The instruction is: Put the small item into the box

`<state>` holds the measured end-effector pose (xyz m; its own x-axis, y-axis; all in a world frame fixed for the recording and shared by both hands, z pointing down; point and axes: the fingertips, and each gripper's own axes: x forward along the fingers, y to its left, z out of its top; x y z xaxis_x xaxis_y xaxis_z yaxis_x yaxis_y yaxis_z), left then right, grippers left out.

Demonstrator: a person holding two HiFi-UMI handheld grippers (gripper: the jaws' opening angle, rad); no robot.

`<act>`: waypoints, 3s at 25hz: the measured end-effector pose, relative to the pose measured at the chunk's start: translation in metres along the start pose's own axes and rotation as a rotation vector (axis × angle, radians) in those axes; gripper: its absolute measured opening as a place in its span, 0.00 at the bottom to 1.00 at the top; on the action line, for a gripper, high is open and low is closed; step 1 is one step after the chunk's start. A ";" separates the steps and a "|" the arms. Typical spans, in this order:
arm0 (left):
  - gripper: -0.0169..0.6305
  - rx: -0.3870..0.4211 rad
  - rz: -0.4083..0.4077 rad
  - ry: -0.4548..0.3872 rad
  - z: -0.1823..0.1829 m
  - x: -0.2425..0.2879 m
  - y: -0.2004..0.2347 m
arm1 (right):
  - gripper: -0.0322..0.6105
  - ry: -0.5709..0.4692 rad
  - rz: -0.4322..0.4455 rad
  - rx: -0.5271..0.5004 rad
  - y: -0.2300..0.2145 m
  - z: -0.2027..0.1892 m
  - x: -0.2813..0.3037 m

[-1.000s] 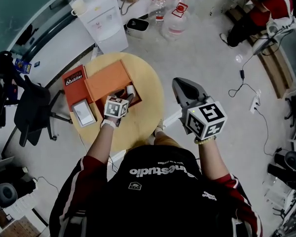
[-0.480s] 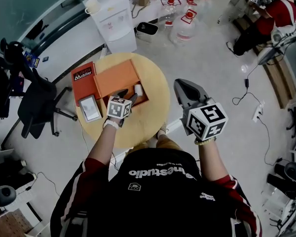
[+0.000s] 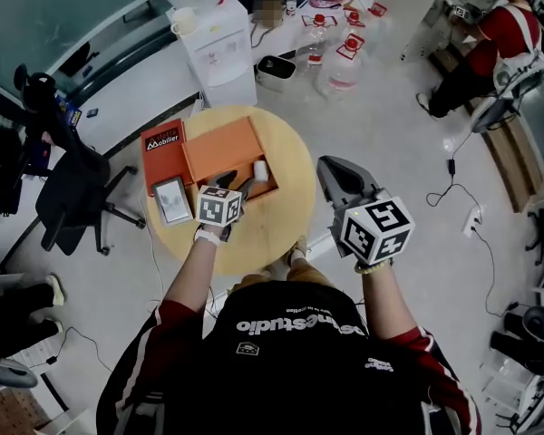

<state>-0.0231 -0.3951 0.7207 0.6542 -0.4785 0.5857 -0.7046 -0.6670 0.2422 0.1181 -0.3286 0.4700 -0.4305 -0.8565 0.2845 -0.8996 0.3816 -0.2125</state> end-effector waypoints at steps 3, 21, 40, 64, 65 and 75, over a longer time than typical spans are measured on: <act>0.35 -0.026 -0.002 -0.035 0.008 -0.009 -0.002 | 0.09 0.004 -0.001 -0.001 0.005 -0.001 -0.005; 0.35 0.030 0.021 -0.237 0.071 -0.097 -0.013 | 0.09 -0.047 0.005 -0.048 0.045 0.020 -0.028; 0.35 0.051 -0.009 -0.384 0.119 -0.182 -0.036 | 0.09 -0.085 0.003 -0.098 0.063 0.045 -0.032; 0.30 0.121 0.117 -0.576 0.156 -0.281 -0.035 | 0.09 -0.144 0.020 -0.104 0.089 0.066 -0.029; 0.30 0.120 0.117 -0.580 0.157 -0.283 -0.035 | 0.09 -0.146 0.024 -0.108 0.092 0.067 -0.029; 0.21 0.100 0.141 -0.583 0.159 -0.292 -0.031 | 0.09 -0.147 0.031 -0.111 0.094 0.070 -0.027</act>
<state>-0.1483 -0.3254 0.4186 0.6192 -0.7812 0.0798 -0.7846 -0.6114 0.1027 0.0502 -0.2943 0.3768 -0.4502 -0.8821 0.1383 -0.8921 0.4377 -0.1123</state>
